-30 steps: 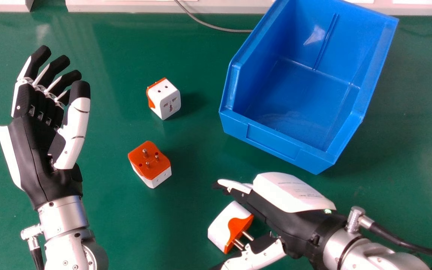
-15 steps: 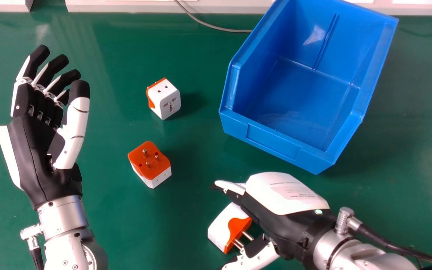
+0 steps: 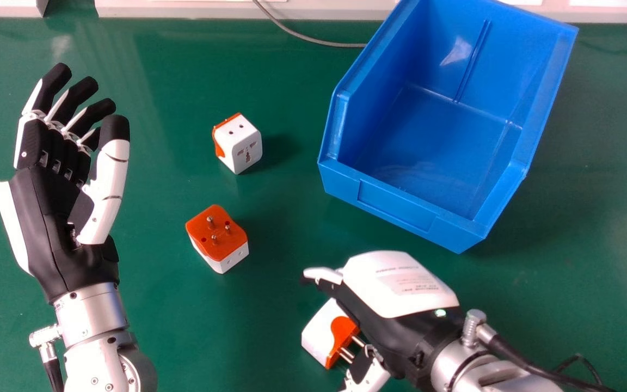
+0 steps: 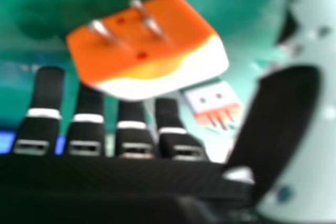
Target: Pick all objects and put in blue box
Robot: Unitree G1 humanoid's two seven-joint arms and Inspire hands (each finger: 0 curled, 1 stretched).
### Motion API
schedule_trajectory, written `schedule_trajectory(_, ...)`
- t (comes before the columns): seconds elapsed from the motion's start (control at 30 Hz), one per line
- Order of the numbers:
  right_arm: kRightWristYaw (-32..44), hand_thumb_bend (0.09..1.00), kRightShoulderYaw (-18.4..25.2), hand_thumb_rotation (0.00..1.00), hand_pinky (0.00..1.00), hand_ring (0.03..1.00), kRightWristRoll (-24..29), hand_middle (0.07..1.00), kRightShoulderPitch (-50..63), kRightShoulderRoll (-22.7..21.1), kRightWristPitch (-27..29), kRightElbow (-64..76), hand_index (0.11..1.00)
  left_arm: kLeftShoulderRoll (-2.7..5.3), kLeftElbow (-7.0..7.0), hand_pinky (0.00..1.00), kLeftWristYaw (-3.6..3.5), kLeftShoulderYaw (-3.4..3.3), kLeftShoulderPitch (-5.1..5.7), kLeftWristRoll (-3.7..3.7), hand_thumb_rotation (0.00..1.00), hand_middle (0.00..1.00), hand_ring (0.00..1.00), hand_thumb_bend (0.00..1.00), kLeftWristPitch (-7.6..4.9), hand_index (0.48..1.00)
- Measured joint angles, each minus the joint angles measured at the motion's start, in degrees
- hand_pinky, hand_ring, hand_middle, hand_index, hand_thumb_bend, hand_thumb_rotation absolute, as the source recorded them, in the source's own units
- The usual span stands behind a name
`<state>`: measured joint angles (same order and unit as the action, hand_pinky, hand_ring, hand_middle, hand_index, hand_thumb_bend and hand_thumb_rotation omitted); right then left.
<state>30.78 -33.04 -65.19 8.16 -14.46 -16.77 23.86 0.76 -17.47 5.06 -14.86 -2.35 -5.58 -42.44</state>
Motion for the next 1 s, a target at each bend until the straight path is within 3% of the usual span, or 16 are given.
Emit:
schedule_trajectory(0.27, -1.68, 0.844, -0.57, 0.1, 0.67, 0.826, -0.41, 0.882, -2.89, 1.44, -0.04, -4.18, 0.811, 0.02, 0.03, 0.65, -0.1, 0.01, 0.0, -0.05, 0.38, 0.77, 0.71, 0.63, 0.01, 0.802)
schedule_trajectory(0.63, -7.61, 0.847, -1.19, 0.05, 0.64, 0.805, -0.21, 0.867, -4.19, 2.47, 0.46, -8.71, 0.784, -0.08, -0.1, 0.65, -0.12, -0.08, 0.0, -0.09, 0.39, 0.77, 0.71, 0.65, 0.0, 0.805)
schedule_trajectory(1.0, -7.48, 0.836, -0.8, 0.03, 0.63, 0.808, 1.51, 0.872, -4.82, 2.58, 0.68, -9.3, 0.784, -0.06, -0.11, 0.65, -0.14, -0.02, -0.01, -0.06, 0.39, 0.77, 0.71, 0.64, 0.0, 0.804)
